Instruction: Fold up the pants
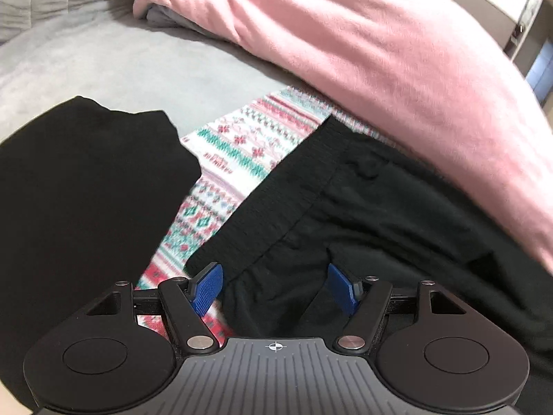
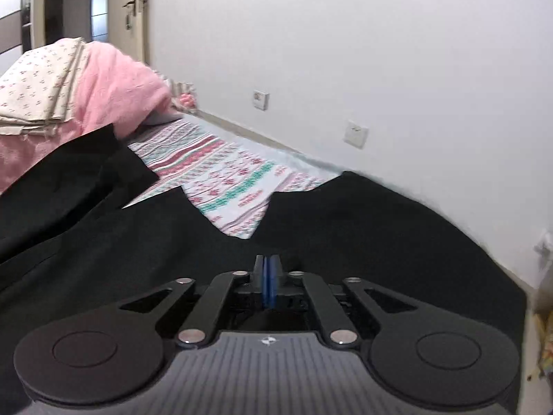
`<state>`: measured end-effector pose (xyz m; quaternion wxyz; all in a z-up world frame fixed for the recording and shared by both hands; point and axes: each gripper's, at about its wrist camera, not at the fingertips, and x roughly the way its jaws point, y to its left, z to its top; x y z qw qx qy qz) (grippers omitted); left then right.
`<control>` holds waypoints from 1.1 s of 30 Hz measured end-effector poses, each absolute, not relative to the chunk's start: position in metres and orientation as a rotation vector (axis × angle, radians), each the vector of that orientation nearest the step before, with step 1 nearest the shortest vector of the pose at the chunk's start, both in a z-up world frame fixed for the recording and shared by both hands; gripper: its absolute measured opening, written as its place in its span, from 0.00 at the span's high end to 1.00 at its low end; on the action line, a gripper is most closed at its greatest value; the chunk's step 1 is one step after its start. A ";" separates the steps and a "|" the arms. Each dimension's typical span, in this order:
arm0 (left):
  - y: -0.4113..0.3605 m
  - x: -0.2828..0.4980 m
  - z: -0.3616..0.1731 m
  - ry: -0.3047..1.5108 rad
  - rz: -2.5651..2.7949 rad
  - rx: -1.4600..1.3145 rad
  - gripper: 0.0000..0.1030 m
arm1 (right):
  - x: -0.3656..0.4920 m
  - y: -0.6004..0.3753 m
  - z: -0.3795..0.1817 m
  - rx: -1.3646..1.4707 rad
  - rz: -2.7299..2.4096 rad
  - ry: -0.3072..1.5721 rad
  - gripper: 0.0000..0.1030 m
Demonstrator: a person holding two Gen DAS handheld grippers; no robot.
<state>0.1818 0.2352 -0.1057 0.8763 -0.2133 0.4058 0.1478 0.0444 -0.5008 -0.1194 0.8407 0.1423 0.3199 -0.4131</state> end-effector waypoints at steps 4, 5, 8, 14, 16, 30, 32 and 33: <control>0.242 0.210 -0.091 0.824 0.305 -0.372 0.30 | 0.063 -0.504 -0.098 0.371 -0.784 0.581 0.42; 0.244 0.221 -0.089 0.828 0.308 -0.350 0.29 | 0.070 -0.503 -0.093 0.349 -0.769 0.564 0.29; 0.251 0.261 -0.089 0.861 0.304 -0.301 0.24 | 0.102 -0.506 -0.089 0.323 -0.672 0.570 0.27; 0.250 0.345 -0.114 0.939 0.218 -0.132 0.21 | 0.176 -0.528 -0.102 0.339 -0.510 0.684 0.27; 0.251 0.366 -0.124 0.948 0.210 -0.148 0.20 | 0.199 -0.534 -0.105 0.293 -0.487 0.705 0.27; 0.190 0.415 -0.166 0.859 0.224 0.077 0.66 | 0.324 -0.588 -0.169 0.218 -0.424 0.929 1.00; 0.186 0.416 -0.161 0.859 0.222 0.098 0.69 | 0.314 -0.583 -0.161 0.159 -0.421 0.936 1.00; 0.187 0.416 -0.157 0.851 0.223 0.083 0.69 | 0.306 -0.584 -0.154 0.149 -0.421 0.927 1.00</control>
